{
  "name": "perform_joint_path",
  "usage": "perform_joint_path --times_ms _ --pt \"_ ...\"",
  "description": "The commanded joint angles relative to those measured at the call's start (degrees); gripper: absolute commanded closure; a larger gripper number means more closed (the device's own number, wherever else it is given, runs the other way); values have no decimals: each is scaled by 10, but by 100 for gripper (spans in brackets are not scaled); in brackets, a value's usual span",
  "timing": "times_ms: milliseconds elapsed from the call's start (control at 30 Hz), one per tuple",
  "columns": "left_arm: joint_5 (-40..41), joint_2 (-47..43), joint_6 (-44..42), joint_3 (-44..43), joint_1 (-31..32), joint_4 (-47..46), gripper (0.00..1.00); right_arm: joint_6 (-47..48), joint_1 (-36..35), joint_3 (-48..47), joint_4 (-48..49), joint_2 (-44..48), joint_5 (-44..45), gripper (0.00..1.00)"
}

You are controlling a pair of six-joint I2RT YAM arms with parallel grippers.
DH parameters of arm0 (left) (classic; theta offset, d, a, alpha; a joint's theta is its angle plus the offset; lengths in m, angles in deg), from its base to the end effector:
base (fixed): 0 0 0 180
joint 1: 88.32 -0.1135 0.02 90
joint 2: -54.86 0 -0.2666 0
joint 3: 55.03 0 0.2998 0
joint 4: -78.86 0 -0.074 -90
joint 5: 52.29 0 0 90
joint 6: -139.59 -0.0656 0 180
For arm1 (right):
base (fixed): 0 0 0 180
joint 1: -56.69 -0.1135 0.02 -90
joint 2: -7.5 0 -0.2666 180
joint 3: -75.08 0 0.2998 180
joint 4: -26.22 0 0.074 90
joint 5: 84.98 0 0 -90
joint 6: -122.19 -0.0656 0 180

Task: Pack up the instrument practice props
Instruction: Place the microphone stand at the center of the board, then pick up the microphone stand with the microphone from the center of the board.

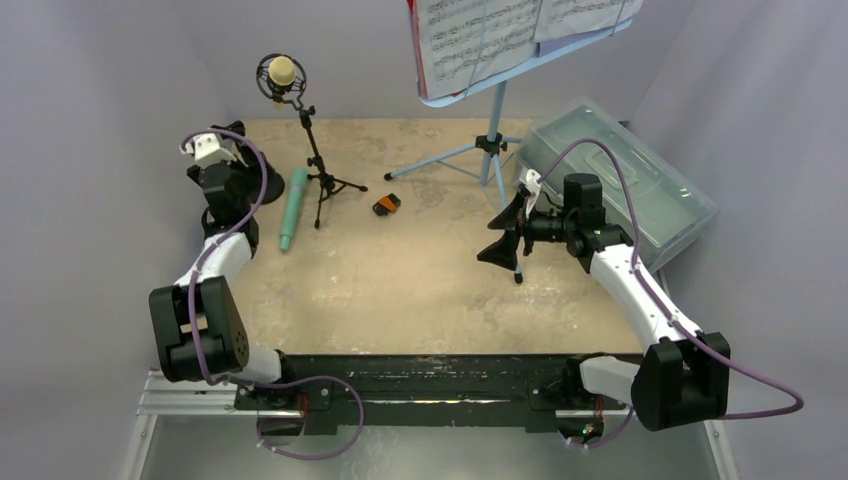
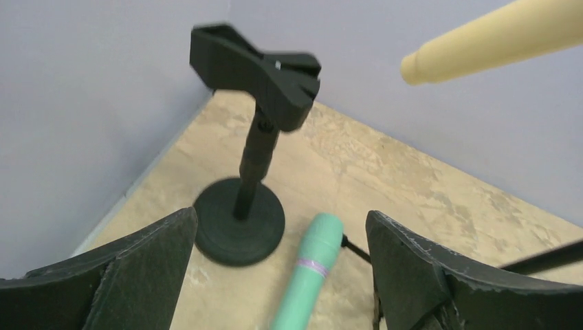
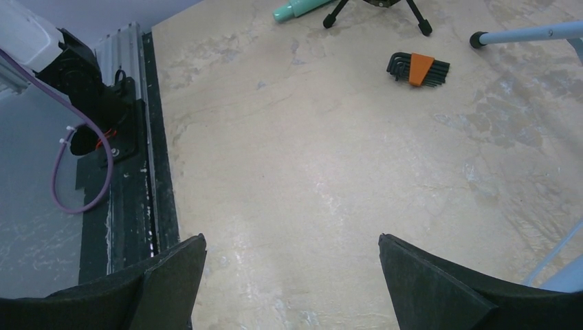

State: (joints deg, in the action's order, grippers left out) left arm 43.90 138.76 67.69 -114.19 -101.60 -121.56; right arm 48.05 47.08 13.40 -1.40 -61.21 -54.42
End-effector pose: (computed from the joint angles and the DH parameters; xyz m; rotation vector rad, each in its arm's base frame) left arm 0.3904 0.0994 0.2426 -0.5239 1.5602 0.0247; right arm 0.2953 0.1073 0.2642 -0.9849 1.7477 1.0405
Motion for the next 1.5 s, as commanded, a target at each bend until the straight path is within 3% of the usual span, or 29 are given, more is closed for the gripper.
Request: perform_joint_path --times_ms 0,433,800,1467 --pt "-26 -50 66 26 -4 106 4 32 1 -13 -13 16 11 1" --pt "-127 -175 123 101 -3 166 0 79 5 -17 -36 27 40 1" --pt "-174 -160 61 57 41 245 0 89 6 -18 -42 27 40 1" --pt "-236 -176 35 71 80 207 3 90 7 -18 -44 27 33 1"
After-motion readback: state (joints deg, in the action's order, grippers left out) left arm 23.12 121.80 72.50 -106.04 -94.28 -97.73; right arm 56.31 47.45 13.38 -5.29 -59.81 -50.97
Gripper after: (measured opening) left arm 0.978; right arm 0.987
